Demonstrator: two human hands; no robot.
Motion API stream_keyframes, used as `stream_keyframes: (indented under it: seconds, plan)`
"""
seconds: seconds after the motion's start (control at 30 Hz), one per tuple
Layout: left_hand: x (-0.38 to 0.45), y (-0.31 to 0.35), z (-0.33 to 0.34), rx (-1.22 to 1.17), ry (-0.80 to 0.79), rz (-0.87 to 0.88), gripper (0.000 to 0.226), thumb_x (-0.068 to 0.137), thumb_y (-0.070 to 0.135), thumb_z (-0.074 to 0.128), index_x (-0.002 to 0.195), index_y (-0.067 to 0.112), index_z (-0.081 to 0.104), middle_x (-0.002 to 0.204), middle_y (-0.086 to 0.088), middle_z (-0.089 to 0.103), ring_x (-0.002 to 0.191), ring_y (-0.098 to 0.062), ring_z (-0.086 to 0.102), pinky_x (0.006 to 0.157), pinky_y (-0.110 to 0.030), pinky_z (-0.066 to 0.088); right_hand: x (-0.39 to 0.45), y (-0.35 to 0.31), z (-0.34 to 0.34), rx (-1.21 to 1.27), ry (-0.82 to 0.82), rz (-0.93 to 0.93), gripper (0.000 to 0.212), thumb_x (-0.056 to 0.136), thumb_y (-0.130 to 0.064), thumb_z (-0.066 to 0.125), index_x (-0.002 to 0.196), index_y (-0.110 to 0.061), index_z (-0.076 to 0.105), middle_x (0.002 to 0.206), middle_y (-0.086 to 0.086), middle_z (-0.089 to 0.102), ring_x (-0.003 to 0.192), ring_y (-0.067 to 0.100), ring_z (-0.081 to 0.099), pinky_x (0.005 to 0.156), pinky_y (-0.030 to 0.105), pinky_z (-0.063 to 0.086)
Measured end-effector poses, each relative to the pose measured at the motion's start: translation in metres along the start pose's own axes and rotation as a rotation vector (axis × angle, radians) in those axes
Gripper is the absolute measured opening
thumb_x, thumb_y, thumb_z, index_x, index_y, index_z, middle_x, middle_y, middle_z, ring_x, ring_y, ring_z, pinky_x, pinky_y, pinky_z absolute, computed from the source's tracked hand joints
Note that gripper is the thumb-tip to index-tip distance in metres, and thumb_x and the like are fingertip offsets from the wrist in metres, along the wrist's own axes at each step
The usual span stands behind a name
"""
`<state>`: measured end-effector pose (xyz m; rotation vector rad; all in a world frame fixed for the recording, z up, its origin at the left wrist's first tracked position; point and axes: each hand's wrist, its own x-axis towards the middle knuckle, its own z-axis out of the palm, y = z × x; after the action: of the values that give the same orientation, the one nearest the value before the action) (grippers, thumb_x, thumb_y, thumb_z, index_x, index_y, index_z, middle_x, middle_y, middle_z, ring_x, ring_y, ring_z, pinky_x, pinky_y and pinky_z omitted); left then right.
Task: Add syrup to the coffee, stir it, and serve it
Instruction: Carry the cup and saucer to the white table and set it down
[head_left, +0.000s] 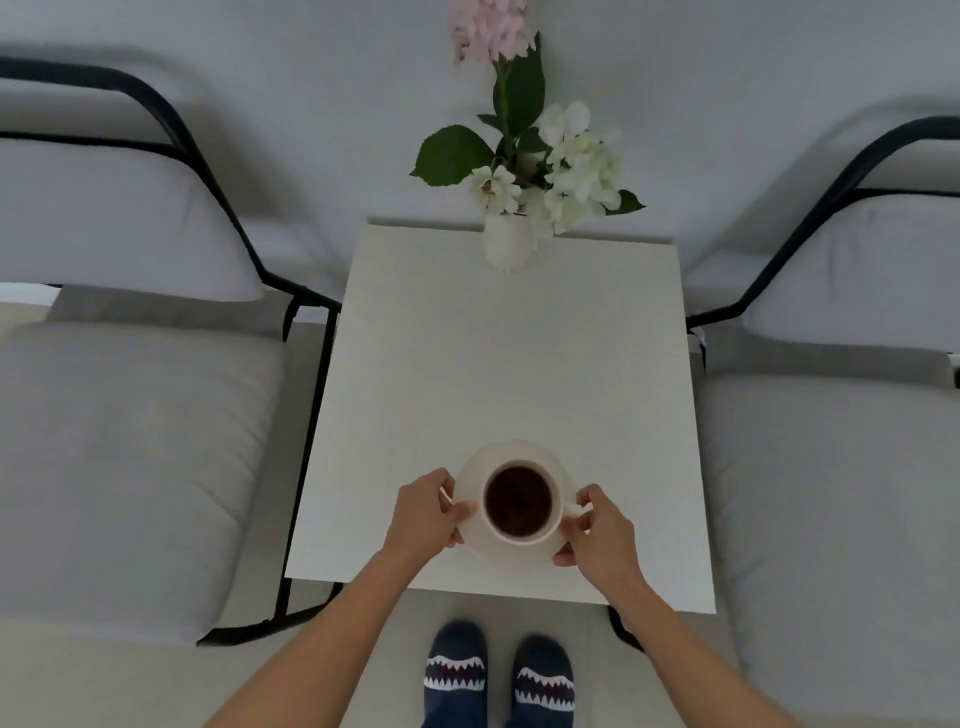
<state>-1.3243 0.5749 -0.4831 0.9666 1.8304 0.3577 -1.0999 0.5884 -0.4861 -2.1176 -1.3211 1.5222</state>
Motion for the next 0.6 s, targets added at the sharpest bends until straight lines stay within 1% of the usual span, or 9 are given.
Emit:
stream_keyframes:
  seconds: [0.1, 0.17, 0.23, 0.37, 0.47, 0.53, 0.6]
  plan:
    - [0.015, -0.006, 0.007, 0.031, 0.001, 0.002, 0.018, 0.088, 0.011, 0.074, 0.089, 0.002, 0.059, 0.063, -0.003, 0.068, 0.046, -0.01, 0.068, 0.054, -0.027, 0.061, 0.016, 0.005, 0.006, 0.009, -0.003, 0.023, 0.01, 0.094, 0.006, 0.051, 0.1, -0.002, 0.049, 0.084, 0.017, 0.055, 0.05, 0.03, 0.065, 0.047, 0.027, 0.059]
    - [0.024, -0.009, 0.009, 0.033, 0.003, -0.008, 0.017, 0.088, 0.009, 0.074, 0.085, 0.005, 0.057, 0.061, -0.003, 0.067, 0.045, -0.01, 0.067, 0.054, -0.029, 0.061, 0.023, 0.005, 0.009, 0.011, -0.002, 0.03, 0.01, 0.094, 0.006, 0.051, 0.101, 0.0, 0.05, 0.083, 0.015, 0.053, 0.054, 0.033, 0.063, 0.044, 0.024, 0.056]
    - [0.032, -0.01, 0.01, 0.034, 0.002, -0.021, 0.021, 0.088, 0.008, 0.074, 0.08, 0.01, 0.055, 0.062, -0.005, 0.067, 0.045, -0.011, 0.067, 0.053, -0.03, 0.061, 0.028, 0.006, 0.012, 0.015, 0.004, 0.039, 0.01, 0.093, 0.008, 0.05, 0.101, 0.002, 0.05, 0.081, 0.013, 0.051, 0.058, 0.034, 0.061, 0.04, 0.021, 0.053]
    - [0.043, -0.012, 0.011, 0.061, -0.004, -0.03, 0.021, 0.089, 0.007, 0.073, 0.081, 0.009, 0.054, 0.066, -0.007, 0.066, 0.047, -0.014, 0.067, 0.05, -0.027, 0.059, 0.037, 0.005, 0.018, 0.057, 0.009, 0.067, 0.011, 0.09, 0.013, 0.047, 0.098, 0.005, 0.049, 0.079, 0.011, 0.047, 0.069, 0.033, 0.053, 0.04, 0.022, 0.054]
    - [0.049, -0.014, 0.013, 0.067, -0.003, -0.048, 0.021, 0.088, 0.006, 0.073, 0.08, 0.008, 0.053, 0.072, -0.012, 0.067, 0.049, -0.016, 0.067, 0.045, -0.021, 0.054, 0.041, 0.004, 0.021, 0.068, 0.01, 0.075, 0.011, 0.089, 0.013, 0.046, 0.092, 0.002, 0.049, 0.078, 0.013, 0.047, 0.07, 0.031, 0.05, 0.04, 0.022, 0.053]
    - [0.051, -0.013, 0.013, 0.061, -0.006, -0.066, 0.02, 0.088, 0.005, 0.073, 0.083, 0.004, 0.054, 0.079, -0.02, 0.068, 0.05, -0.017, 0.067, 0.044, -0.02, 0.053, 0.043, 0.004, 0.023, 0.078, 0.015, 0.08, 0.015, 0.089, 0.014, 0.044, 0.087, -0.001, 0.047, 0.079, 0.016, 0.048, 0.069, 0.031, 0.048, 0.04, 0.022, 0.051]
    - [0.052, -0.015, 0.013, 0.059, -0.009, -0.074, 0.019, 0.088, 0.005, 0.074, 0.085, 0.002, 0.055, 0.083, -0.024, 0.069, 0.051, -0.018, 0.067, 0.043, -0.02, 0.053, 0.044, 0.004, 0.024, 0.063, 0.022, 0.066, 0.016, 0.089, 0.012, 0.044, 0.084, -0.003, 0.045, 0.079, 0.016, 0.049, 0.067, 0.031, 0.05, 0.038, 0.019, 0.05]
